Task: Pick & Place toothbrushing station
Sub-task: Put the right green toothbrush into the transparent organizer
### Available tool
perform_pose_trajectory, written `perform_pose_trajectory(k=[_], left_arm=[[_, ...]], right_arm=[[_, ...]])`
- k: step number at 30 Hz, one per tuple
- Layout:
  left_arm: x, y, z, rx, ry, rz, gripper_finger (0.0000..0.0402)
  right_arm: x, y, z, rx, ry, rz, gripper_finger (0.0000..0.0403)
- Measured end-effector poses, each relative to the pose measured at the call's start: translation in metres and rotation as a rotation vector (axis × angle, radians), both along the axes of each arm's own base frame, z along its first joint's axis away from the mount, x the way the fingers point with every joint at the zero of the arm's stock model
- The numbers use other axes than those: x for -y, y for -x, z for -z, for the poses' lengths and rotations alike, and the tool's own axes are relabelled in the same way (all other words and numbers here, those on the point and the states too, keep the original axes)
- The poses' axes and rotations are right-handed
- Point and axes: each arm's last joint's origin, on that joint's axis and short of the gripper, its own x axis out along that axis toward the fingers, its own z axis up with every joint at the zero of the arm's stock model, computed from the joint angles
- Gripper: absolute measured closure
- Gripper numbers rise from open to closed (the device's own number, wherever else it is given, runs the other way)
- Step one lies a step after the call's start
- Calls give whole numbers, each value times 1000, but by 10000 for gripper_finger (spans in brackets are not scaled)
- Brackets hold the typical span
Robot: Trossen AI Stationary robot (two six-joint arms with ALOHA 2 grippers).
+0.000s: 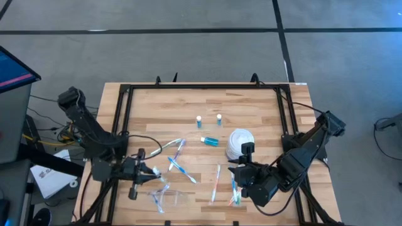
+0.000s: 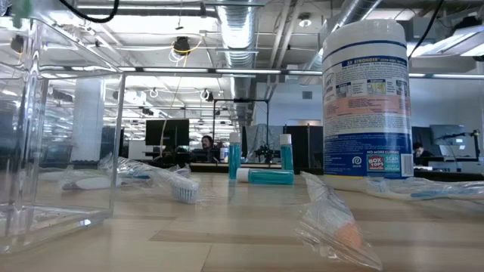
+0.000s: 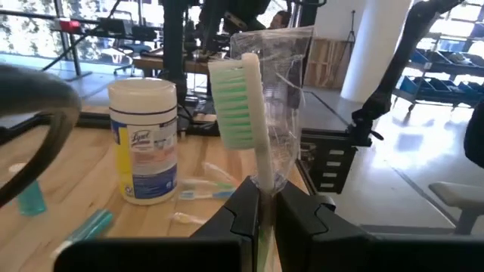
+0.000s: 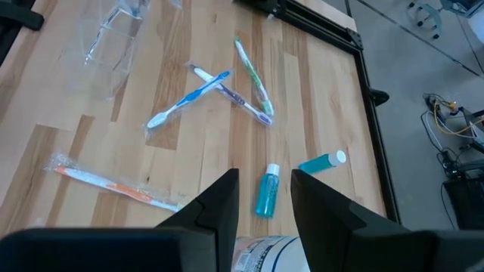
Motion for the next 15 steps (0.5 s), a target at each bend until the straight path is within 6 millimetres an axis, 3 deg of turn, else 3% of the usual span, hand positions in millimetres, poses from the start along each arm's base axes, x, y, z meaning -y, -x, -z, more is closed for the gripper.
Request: perform_pose_trajectory(k=[8, 15], left_arm=[[15, 28, 0, 11, -12, 22, 388], [28, 37, 11, -12, -46, 79, 386]], right_arm=[[0, 0, 0, 4, -8, 6, 291], [0, 0, 0, 4, -8, 6, 291]])
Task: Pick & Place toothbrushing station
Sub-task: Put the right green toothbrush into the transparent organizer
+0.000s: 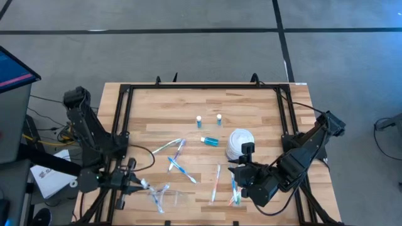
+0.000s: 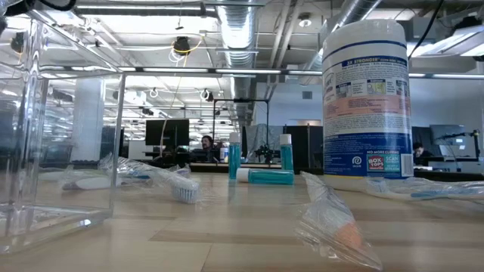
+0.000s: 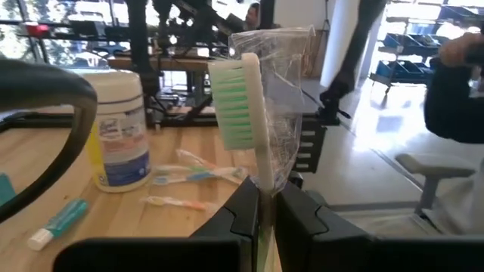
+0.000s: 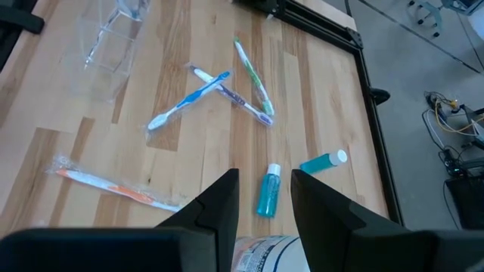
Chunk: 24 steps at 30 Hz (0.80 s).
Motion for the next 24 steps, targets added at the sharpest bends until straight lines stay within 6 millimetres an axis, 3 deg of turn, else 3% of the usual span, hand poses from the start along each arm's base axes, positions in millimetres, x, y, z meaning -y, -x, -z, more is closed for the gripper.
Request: perform_pose_trajectory(k=[10, 24], left_arm=[[16, 0, 24, -43, -54, 19, 385], [26, -2, 42, -86, -131, 75, 384]], right_arm=[[0, 0, 0, 3, -5, 5, 291], [0, 0, 0, 3, -5, 5, 291]])
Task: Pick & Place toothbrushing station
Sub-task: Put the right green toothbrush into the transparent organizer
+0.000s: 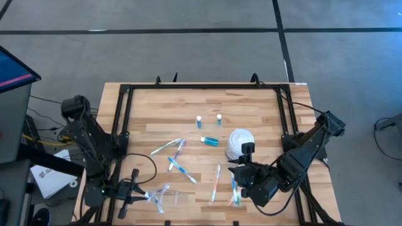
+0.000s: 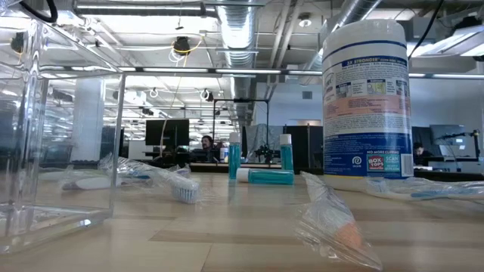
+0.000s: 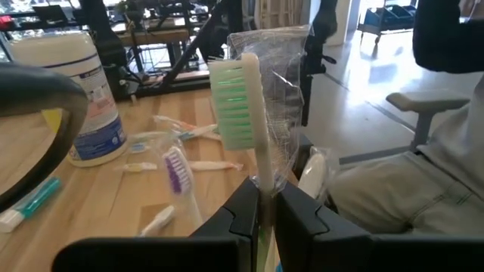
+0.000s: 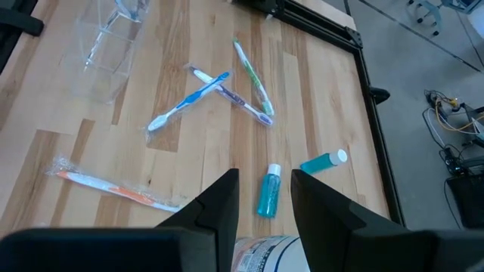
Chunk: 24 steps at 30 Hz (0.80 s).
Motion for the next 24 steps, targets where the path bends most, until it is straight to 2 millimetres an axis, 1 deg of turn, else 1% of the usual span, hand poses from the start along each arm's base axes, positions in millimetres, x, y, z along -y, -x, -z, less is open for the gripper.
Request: perform_pose_trajectory(k=[14, 24], left_arm=[[6, -4, 19, -27, -75, -8, 384], [8, -5, 27, -41, -84, -15, 384]], right_arm=[[0, 0, 0, 0, 0, 0, 291], [0, 0, 0, 0, 0, 0, 291]])
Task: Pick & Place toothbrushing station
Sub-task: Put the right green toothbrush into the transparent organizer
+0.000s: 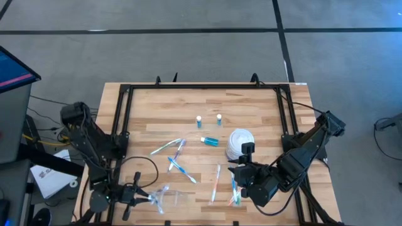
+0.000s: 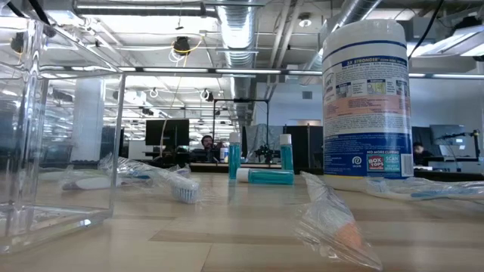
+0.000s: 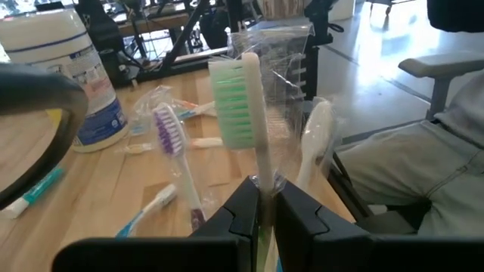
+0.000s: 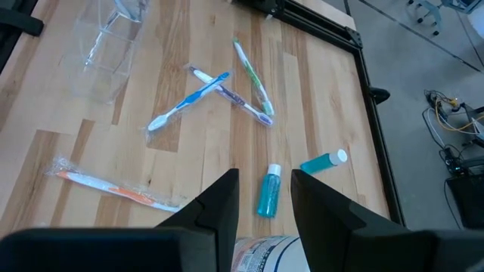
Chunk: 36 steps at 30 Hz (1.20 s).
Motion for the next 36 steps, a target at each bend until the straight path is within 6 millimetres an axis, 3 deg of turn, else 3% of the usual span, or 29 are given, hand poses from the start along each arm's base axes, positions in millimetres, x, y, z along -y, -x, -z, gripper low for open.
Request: perform_pose_trajectory(k=[16, 36], left_arm=[[-9, 3, 16, -33, 105, -40, 378], [-11, 2, 13, 20, 64, -103, 269]], right_arm=[[0, 0, 0, -2, 3, -2, 291], [0, 0, 0, -2, 1, -1, 291]])
